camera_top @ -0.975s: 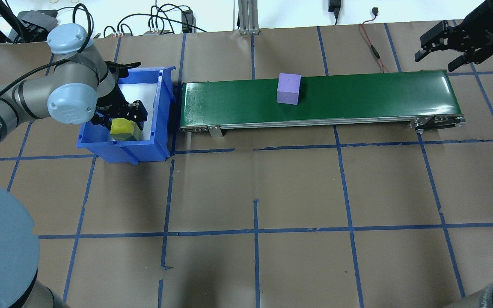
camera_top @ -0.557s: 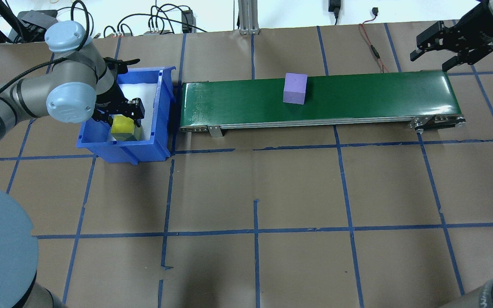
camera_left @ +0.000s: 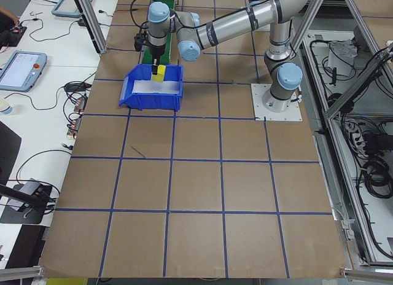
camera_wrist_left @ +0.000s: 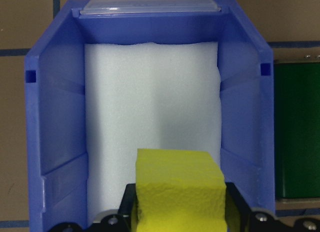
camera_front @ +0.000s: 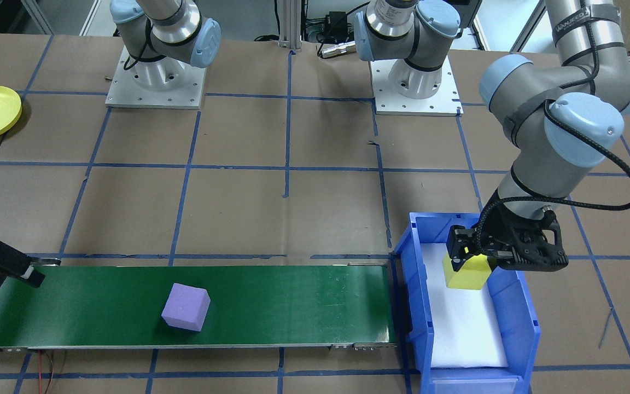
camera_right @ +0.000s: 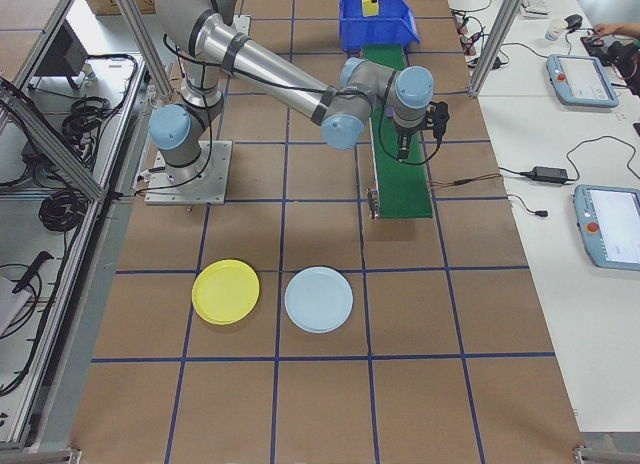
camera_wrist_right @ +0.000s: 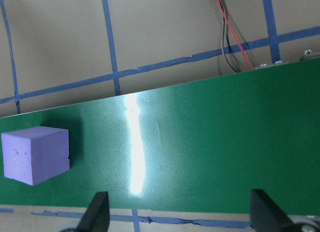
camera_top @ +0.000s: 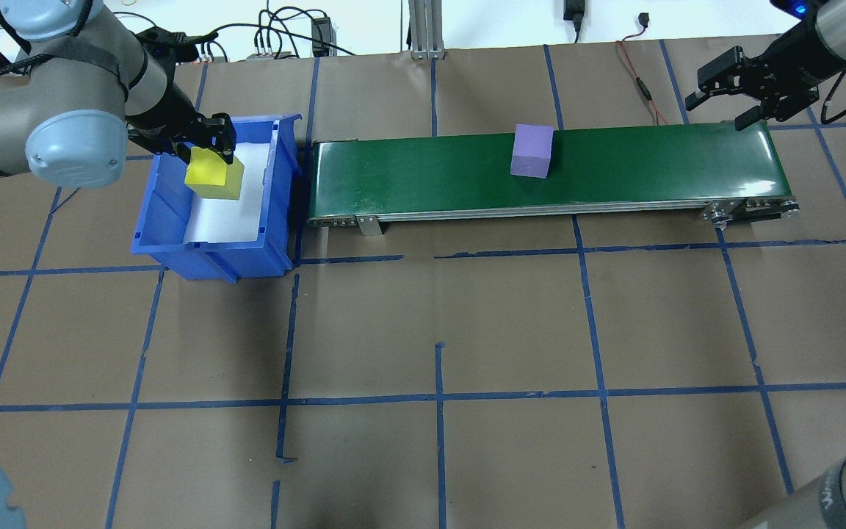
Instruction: Move block left to right into plate
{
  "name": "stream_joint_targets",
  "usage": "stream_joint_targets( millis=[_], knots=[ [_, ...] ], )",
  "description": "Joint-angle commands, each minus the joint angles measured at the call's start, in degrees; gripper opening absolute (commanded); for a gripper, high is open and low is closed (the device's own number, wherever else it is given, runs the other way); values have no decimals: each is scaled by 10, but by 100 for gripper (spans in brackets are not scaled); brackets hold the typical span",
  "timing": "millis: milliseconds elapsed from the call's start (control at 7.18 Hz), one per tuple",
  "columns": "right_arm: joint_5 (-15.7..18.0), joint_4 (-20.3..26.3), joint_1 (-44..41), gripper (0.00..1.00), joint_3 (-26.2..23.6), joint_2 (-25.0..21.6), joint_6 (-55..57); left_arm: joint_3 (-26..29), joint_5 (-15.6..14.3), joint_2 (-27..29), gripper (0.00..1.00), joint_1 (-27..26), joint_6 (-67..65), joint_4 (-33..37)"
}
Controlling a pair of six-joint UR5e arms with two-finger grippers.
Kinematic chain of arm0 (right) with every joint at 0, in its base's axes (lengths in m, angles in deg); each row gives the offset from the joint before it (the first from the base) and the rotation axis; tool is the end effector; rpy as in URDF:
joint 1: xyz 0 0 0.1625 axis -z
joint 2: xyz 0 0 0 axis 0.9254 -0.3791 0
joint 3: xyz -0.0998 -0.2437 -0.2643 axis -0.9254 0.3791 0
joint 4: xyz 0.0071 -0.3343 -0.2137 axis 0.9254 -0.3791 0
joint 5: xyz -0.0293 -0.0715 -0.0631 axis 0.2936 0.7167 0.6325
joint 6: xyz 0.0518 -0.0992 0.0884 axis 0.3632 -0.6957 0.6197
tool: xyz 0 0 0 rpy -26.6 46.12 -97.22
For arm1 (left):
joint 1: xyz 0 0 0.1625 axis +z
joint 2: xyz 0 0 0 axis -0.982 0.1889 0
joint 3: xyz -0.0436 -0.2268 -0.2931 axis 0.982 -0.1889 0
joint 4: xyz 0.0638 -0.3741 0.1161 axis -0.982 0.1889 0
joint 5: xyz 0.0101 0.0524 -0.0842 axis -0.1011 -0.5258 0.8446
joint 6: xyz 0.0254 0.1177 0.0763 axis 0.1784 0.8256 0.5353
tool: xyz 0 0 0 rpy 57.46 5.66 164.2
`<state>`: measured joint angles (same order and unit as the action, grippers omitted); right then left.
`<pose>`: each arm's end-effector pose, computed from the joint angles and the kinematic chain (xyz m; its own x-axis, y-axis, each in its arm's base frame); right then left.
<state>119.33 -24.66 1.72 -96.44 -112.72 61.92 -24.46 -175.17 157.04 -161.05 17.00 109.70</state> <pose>-0.0696 -0.6257 0.2609 -0.9175 0.1111 -0.3820 0.1738 0.9757 -0.1337 -0.0605 -0.5902 0.2769 -0.9989 0.0361 0.0305 0.0292 0.9790 -0.2018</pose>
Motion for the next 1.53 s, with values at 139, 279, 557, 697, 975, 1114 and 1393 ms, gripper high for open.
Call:
stream_joint_targets(
  millis=[139, 279, 557, 697, 975, 1114, 1393],
  knots=[
    [3, -22, 0, 100, 9, 21, 2, 52, 8, -40, 63, -93, -72, 25],
    [7, -22, 0, 100, 7, 19, 1, 68, 30, -40, 63, -124, -115, 25],
    [10, -23, 0, 100, 9, 25, 3, 57, 32, -26, 64, -148, -122, 24],
    [10, -23, 0, 100, 6, 25, 3, 57, 31, -3, 64, -149, -120, 17],
    [10, -22, 0, 100, 0, 25, 7, 56, 31, 53, 63, -148, -116, -23],
    [10, -22, 0, 100, -4, 25, 7, 52, 31, 63, 64, -148, -116, -25],
    [11, -21, 0, 100, -9, 25, 7, 36, 29, 65, 64, -148, -117, -25]
  ],
)
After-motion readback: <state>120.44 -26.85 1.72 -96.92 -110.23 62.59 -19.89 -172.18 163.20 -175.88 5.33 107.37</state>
